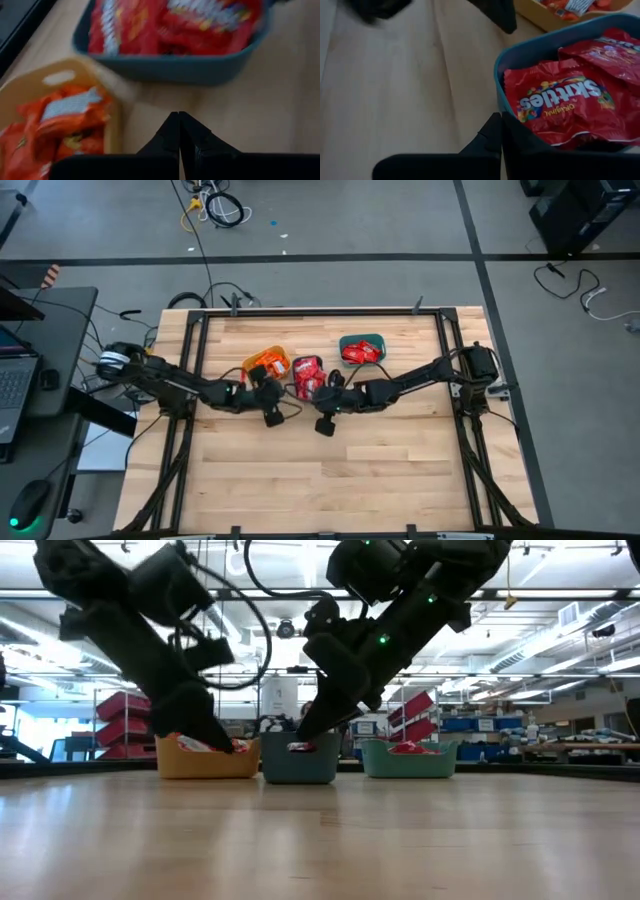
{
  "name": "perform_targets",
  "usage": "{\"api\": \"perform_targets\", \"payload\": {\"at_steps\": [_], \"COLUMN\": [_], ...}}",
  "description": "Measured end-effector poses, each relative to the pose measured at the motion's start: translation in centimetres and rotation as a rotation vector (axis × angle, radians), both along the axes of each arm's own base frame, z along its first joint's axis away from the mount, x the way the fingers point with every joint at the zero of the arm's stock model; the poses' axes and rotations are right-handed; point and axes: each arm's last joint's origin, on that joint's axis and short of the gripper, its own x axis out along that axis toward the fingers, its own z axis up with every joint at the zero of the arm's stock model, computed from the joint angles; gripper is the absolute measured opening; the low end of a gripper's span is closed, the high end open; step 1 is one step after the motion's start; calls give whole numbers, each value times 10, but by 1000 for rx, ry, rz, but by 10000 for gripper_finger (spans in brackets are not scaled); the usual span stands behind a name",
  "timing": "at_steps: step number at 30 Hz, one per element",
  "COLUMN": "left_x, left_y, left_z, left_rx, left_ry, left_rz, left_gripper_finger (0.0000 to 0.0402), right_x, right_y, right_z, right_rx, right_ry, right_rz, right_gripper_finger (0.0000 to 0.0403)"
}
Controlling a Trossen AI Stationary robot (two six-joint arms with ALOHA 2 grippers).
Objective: Sort candy
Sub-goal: Move all the bins to the top corner of the table
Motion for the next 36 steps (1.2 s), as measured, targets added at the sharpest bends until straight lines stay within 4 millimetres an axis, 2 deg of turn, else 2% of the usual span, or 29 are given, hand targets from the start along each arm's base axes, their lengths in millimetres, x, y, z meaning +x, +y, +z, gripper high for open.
{"api": "perform_targets", "payload": {"at_steps": [5,8,16,26,31,36], "left_x": [-2,1,7,9,9,-7], "left_y": [21,34,64,96,95,72], "left_z": [-7,-8,-17,-4,24,52], "left_rx": [-1,16,54,139,138,-89], "left_ry": [-42,-103,-133,-205,-221,-80], "left_rz": [87,122,194,252,133,-139], "left_gripper_finger": [0,0,0,0,0,0], "right_x": [0,0,0,0,1,1], "right_y": [-2,-2,-5,-14,-27,-40], "right_z": [0,1,1,1,1,1], "right_rx": [-14,-17,-46,-80,-110,-145], "right_ry": [0,-2,2,4,15,25], "right_rz": [8,10,-8,-50,-58,-48], "right_gripper_finger": [0,0,0,0,0,0]}}
